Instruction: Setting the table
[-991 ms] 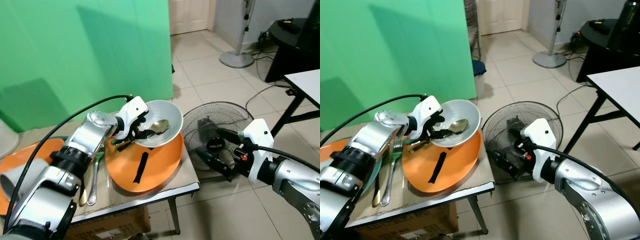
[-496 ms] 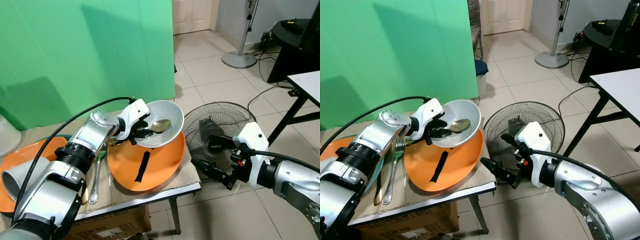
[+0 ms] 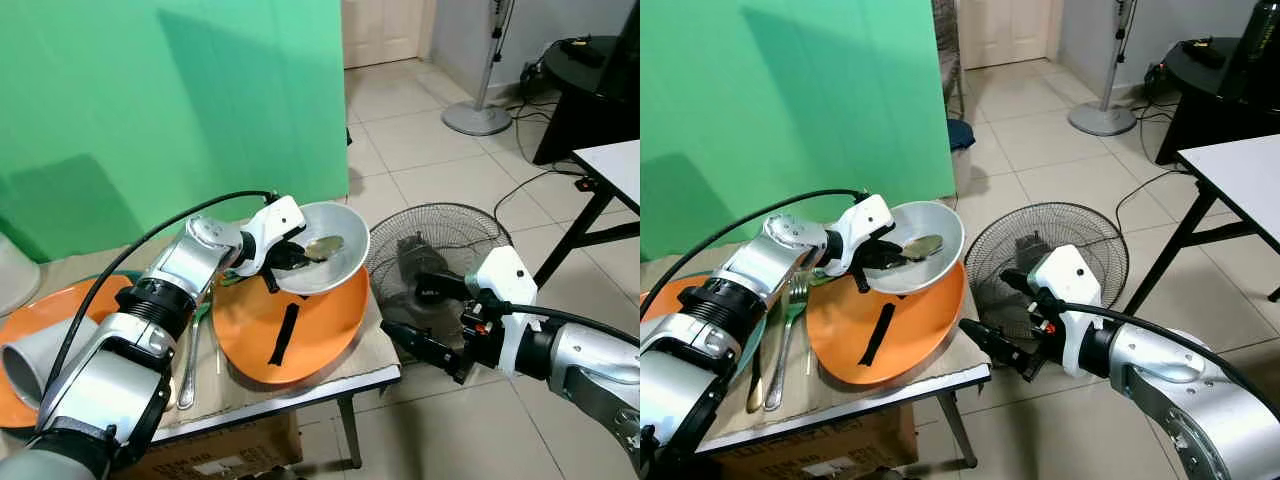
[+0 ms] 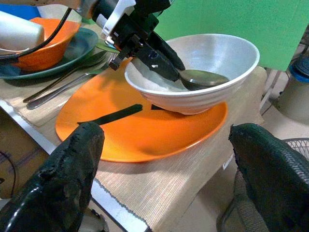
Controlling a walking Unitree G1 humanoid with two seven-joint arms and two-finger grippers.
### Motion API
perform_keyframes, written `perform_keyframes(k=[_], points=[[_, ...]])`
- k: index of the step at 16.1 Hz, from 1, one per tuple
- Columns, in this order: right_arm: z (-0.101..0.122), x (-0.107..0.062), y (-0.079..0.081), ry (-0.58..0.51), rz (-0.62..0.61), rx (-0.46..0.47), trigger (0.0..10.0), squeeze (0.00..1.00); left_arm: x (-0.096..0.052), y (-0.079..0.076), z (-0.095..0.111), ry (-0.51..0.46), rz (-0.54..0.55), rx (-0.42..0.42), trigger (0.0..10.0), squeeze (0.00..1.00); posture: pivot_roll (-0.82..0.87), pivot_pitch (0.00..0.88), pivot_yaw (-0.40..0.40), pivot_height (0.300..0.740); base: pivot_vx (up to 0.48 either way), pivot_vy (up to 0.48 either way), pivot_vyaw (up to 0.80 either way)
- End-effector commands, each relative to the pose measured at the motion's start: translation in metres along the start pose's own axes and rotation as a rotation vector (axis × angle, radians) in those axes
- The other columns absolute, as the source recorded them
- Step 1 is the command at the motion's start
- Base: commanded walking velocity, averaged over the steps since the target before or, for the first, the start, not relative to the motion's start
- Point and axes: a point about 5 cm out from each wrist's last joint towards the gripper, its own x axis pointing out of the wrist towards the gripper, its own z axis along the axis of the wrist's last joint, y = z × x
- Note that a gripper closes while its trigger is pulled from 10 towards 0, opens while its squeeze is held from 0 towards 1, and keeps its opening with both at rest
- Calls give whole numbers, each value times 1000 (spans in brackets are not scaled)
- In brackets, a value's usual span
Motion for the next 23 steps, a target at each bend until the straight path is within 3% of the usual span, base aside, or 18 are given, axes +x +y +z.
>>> perform_keyframes(k=[1, 5, 14, 16, 18, 19, 20, 23], points=[[0, 1, 4, 2, 32, 0, 10000, 0, -4, 5, -3, 29, 9, 7, 0, 0, -102, 0, 134, 740, 0, 0, 0], [1, 1, 4, 1, 32, -2, 10000, 0, -13, 7, 5, -33, -1, -1, 0, 0, -101, 0, 133, 740, 0, 0, 0], [2, 0, 3, -12, 26, -8, 10000, 0, -55, 5, 27, -232, -3, -32, 0, 0, -94, 0, 130, 740, 0, 0, 0], [2, 1, 3, -14, 26, -8, 10000, 0, -56, 6, 29, -240, 28, -39, 0, 0, -92, 0, 128, 740, 0, 0, 0], [2, 2, 3, -14, 28, -10, 10000, 0, -49, 7, 23, -174, 68, -16, 0, 0, -92, 0, 128, 740, 0, 0, 0], [2, 2, 4, -14, 29, -10, 10000, 0, -47, 7, 20, -153, 80, -16, 1020, 0, -98, 0, 131, 740, 0, 0, 0], [2, 2, 4, -13, 27, -11, 10000, 0, -43, 7, 19, -125, 106, -17, 10000, 0, -98, 0, 131, 740, 0, 0, 0], [2, 2, 4, -12, 25, -11, 10000, 0, -38, 9, 18, -102, 133, -2, 10000, 0, -98, 0, 131, 740, 0, 0, 0]])
